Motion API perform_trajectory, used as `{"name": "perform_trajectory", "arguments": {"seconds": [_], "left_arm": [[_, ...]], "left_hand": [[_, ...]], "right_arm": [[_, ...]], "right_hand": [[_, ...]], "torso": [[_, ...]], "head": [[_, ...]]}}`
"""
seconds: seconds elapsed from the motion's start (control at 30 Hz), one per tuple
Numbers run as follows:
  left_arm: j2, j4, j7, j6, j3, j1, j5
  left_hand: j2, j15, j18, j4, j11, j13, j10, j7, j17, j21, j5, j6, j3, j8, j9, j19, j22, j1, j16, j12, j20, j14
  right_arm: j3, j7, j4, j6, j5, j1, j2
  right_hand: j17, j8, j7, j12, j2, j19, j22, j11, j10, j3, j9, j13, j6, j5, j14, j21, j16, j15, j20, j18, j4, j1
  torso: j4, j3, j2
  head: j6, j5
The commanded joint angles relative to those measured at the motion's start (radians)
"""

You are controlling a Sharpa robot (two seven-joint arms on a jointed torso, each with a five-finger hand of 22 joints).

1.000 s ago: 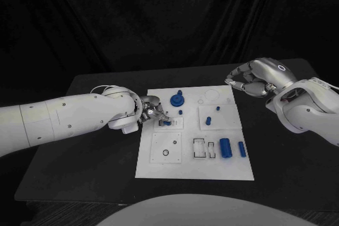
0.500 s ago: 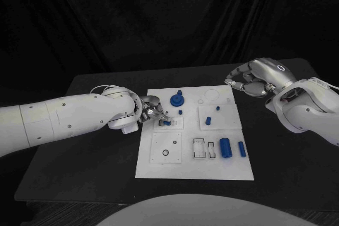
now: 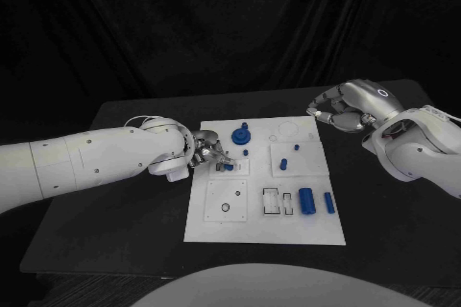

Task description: Assemble the parts on the task board

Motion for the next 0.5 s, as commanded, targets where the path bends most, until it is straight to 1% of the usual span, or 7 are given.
{"name": "perform_trajectory", "arguments": {"seconds": [0.03,0.5], "left_arm": [[0.001,0.002,0.013,0.005,0.000,-0.003,0.002],[-0.002,-0.001,0.013,-0.003,0.000,-0.003,0.002]], "left_hand": [[0.002,0.005,0.011,0.004,0.007,0.263,0.106,0.000,0.263,-0.002,-0.004,-0.003,0.000,-0.001,-0.001,-0.004,0.176,-0.006,0.003,0.003,-0.002,0.104],[0.004,0.004,0.010,0.002,0.006,0.263,0.106,-0.002,0.263,-0.001,-0.003,0.001,0.000,0.001,0.001,-0.002,0.177,-0.003,0.003,0.003,-0.002,0.104]], "right_arm": [[0.001,-0.026,-0.001,0.008,-0.001,-0.002,0.001],[0.001,-0.031,-0.002,0.015,-0.001,-0.003,0.001]], "right_hand": [[-0.001,-0.005,0.001,-0.007,-0.003,0.031,0.195,0.008,0.089,0.007,0.001,0.219,0.000,0.004,0.038,-0.006,-0.005,0.005,0.007,0.004,0.000,0.011],[-0.002,-0.005,0.002,-0.007,-0.004,0.031,0.195,0.008,0.089,0.009,0.001,0.219,0.000,0.009,0.038,-0.007,-0.005,0.006,0.007,0.004,-0.002,0.015]], "torso": [[0.0005,-0.0004,0.000],[0.0000,0.0001,0.001]], "head": [[0.000,0.000],[0.000,0.000]]}}
